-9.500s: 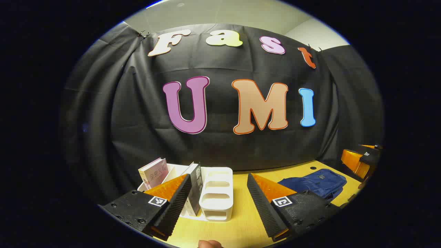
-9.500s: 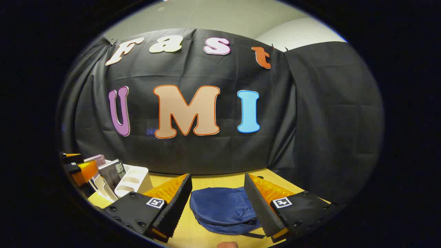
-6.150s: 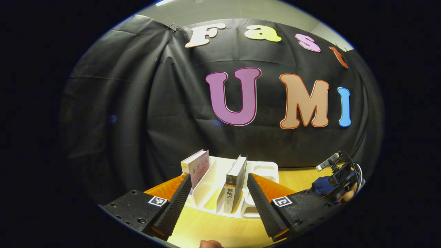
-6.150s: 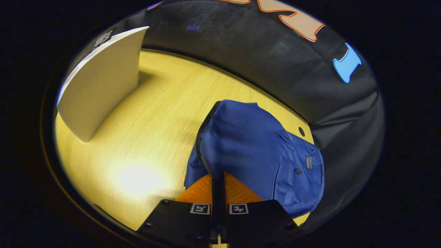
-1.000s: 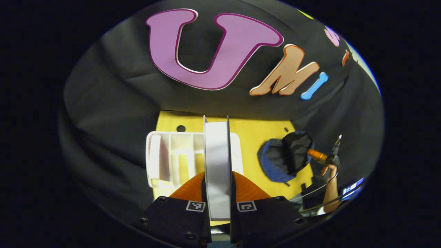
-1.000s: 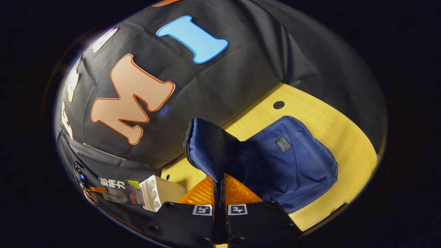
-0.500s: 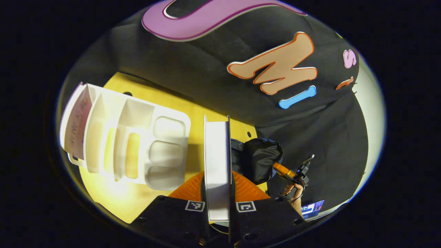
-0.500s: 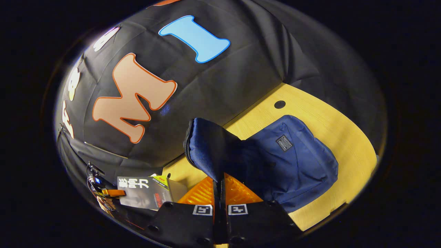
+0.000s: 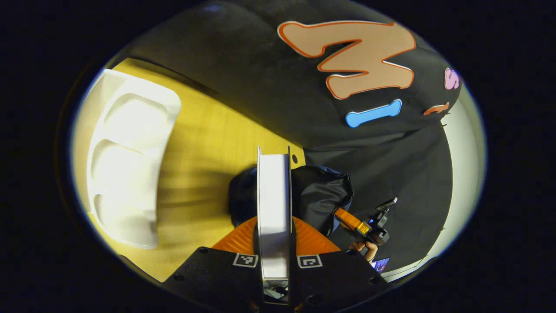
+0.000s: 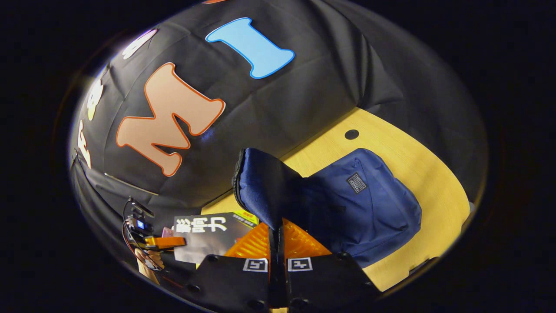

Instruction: Open the schoolbag, grab two books from the bookshelf and put them into the schoolbag.

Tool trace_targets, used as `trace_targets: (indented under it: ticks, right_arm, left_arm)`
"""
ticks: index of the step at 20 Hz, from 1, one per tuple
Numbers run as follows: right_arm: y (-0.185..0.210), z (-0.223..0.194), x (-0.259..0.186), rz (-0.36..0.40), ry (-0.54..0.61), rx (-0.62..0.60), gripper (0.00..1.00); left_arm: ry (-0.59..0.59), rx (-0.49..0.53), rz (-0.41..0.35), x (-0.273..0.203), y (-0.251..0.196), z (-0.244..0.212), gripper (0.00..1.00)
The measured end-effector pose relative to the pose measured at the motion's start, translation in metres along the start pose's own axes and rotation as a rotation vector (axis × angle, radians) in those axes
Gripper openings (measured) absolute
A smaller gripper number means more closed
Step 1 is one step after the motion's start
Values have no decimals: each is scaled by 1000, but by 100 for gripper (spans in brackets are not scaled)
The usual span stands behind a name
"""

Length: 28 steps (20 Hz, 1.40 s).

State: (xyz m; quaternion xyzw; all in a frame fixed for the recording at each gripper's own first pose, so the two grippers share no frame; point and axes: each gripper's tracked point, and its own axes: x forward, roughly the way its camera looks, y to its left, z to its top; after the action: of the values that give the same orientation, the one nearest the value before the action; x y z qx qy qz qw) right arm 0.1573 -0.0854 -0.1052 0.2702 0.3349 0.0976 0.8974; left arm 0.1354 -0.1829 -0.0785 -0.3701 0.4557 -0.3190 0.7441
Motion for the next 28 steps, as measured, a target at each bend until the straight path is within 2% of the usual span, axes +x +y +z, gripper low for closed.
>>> trace_targets:
  ticks: [8, 15, 20, 22, 28]
  right_arm:
    - [4, 1, 0, 0, 5, -15, 3]
    - [7, 1, 1, -1, 8, -17, 3]
    - [7, 4, -2, -6, 4, -21, 3]
    - [9, 5, -3, -6, 3, -24, 3]
    - [13, 4, -3, -6, 6, -33, 3]
  left_arm:
    - [68, -18, -24, 88, -1, -29, 19]
    - [94, -106, -83, 131, 2, -41, 18]
    - [110, -121, -136, 171, -1, -56, 17]
    - [117, -128, -151, 186, 0, -62, 19]
    - [99, -240, -218, 227, -2, -70, 18]
